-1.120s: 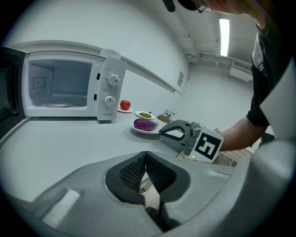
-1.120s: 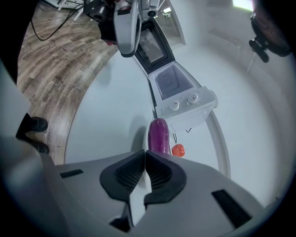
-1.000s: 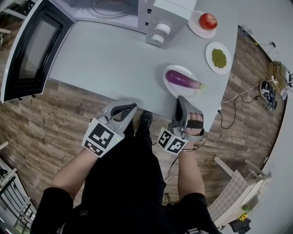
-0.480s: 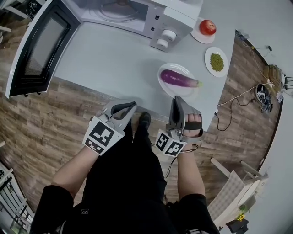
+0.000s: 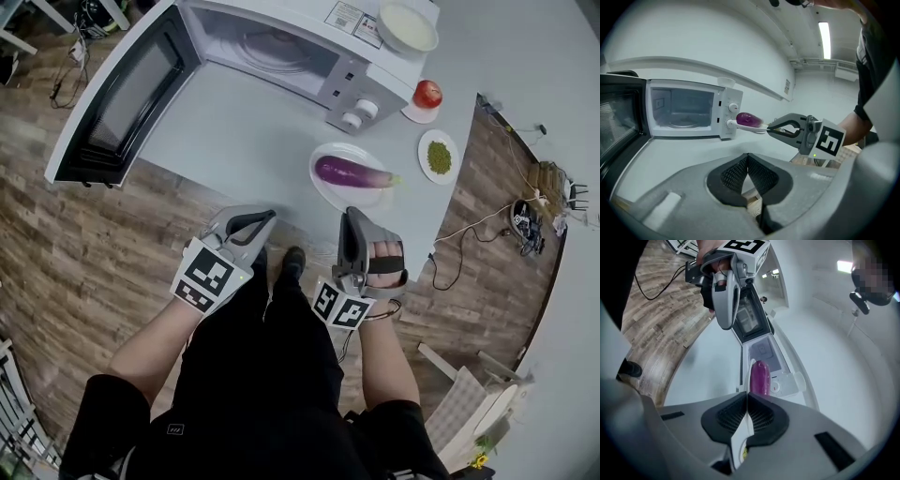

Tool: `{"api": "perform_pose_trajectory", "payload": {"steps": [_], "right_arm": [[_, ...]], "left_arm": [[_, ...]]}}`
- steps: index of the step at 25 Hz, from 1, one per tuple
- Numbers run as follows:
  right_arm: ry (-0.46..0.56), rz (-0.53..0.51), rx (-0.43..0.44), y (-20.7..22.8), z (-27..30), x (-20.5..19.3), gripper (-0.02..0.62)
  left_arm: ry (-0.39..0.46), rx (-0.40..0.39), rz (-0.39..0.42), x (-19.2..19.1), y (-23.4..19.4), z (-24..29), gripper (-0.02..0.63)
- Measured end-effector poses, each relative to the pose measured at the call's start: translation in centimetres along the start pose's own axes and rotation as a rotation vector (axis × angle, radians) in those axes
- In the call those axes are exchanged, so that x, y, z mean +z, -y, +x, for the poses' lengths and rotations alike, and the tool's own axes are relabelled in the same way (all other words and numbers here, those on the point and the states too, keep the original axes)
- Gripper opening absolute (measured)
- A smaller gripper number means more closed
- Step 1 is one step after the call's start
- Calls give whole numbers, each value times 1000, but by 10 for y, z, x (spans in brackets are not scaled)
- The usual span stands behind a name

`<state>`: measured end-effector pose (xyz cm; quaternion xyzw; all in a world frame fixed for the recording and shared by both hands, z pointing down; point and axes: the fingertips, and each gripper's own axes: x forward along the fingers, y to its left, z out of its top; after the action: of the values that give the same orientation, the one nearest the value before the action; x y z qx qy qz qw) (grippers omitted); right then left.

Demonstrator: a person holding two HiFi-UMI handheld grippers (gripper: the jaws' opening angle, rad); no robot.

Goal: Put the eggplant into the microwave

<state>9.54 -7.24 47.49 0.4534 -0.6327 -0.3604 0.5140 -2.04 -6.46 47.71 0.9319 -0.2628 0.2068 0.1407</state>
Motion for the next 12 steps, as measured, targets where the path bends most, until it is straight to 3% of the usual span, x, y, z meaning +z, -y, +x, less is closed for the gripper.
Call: {"api": "perform_pose_trajectory", "payload": {"steps": [12], "right_arm": [[165, -84, -3, 21, 31, 91, 21]], "left_arm": [[74, 129, -34, 20, -56, -51, 8]]}}
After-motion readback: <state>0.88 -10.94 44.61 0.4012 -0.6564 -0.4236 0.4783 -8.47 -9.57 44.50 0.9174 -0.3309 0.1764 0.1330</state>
